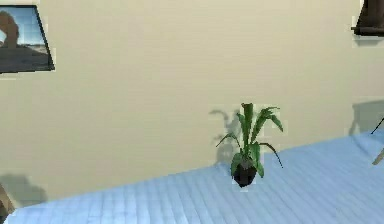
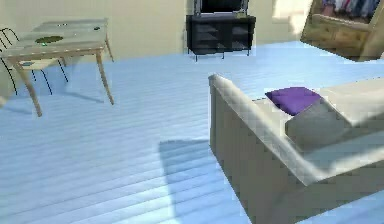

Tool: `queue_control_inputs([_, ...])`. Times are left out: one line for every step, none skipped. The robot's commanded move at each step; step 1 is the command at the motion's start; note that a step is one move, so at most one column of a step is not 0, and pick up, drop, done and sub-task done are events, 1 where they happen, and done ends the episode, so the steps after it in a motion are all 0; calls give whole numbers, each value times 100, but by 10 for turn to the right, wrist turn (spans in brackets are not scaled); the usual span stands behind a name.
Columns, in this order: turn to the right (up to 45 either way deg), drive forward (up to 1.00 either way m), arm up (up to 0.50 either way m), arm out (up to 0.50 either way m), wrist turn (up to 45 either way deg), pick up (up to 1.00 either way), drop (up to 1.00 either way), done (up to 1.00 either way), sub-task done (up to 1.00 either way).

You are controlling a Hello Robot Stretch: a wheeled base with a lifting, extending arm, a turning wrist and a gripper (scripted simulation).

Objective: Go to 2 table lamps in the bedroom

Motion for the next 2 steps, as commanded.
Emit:
queue_control_inputs([450,0,0,0,0,0,0,0,0])
queue_control_inputs([240,0,0,0,0,0,0,0,0])
